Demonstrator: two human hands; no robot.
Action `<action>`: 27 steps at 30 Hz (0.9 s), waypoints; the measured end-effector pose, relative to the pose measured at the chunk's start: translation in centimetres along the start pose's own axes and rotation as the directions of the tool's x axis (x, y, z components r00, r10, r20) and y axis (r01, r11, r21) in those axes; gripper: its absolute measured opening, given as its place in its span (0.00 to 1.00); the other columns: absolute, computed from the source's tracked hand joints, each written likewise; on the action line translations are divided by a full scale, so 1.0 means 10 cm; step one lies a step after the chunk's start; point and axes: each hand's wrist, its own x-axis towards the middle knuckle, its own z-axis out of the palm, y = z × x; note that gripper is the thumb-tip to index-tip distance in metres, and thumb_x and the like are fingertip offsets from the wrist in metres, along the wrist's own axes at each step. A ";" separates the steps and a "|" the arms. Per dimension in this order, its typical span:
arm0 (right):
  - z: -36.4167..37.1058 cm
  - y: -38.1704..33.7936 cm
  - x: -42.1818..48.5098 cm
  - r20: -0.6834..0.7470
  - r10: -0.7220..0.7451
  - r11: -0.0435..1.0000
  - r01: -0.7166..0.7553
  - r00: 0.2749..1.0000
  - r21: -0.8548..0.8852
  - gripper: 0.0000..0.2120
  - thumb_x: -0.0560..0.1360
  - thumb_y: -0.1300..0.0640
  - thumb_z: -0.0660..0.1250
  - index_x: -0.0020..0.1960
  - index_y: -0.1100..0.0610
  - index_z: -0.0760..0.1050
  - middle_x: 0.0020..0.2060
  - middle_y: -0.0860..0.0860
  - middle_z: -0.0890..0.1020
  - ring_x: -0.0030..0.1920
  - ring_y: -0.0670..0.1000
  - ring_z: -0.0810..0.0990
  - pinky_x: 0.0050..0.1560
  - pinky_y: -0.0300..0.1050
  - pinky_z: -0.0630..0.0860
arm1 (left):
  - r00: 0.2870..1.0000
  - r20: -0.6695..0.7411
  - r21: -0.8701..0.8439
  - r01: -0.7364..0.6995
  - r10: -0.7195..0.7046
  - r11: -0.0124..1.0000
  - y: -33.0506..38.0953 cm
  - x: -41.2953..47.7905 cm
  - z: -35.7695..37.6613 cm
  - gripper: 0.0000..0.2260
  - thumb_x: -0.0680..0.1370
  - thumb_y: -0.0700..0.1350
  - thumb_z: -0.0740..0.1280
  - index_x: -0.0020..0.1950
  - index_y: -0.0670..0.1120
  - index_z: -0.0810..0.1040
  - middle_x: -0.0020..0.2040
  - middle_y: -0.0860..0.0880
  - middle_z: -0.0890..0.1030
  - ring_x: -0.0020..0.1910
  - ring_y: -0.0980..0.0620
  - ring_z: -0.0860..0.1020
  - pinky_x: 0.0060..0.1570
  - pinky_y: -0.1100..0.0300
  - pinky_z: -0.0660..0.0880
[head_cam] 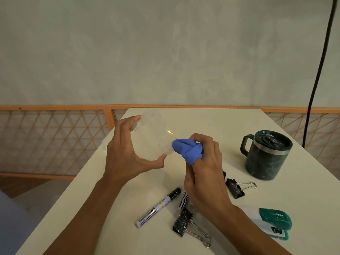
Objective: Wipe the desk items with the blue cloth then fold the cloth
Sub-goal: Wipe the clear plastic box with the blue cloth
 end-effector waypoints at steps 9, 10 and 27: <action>-0.06 0.08 0.05 -0.027 -0.165 0.986 0.165 0.986 0.003 0.31 0.72 0.73 0.63 0.71 0.52 0.70 0.68 0.50 0.70 0.63 0.57 0.72 0.57 0.58 0.73 | 0.999 0.024 -0.062 0.049 -0.048 0.997 0.02 -0.01 0.01 0.54 0.59 0.66 0.82 0.75 0.38 0.70 0.69 0.45 0.74 0.65 0.52 0.76 0.65 0.65 0.76; -0.06 0.09 0.05 -0.022 -0.164 0.986 0.164 0.986 -0.021 0.31 0.71 0.73 0.63 0.71 0.53 0.72 0.68 0.50 0.70 0.63 0.57 0.72 0.56 0.59 0.73 | 0.999 0.019 -0.051 0.044 -0.043 0.998 0.02 -0.01 0.01 0.53 0.59 0.66 0.83 0.75 0.38 0.70 0.68 0.46 0.74 0.65 0.51 0.77 0.65 0.64 0.77; -0.31 0.10 0.17 0.059 0.139 0.987 -0.143 0.989 0.074 0.15 0.79 0.51 0.56 0.58 0.33 0.72 0.63 0.40 0.65 0.62 0.53 0.71 0.62 0.63 0.73 | 0.993 0.018 -0.017 0.114 -0.114 0.993 0.01 0.01 -0.01 0.54 0.58 0.59 0.88 0.78 0.45 0.69 0.69 0.51 0.73 0.65 0.50 0.79 0.64 0.51 0.81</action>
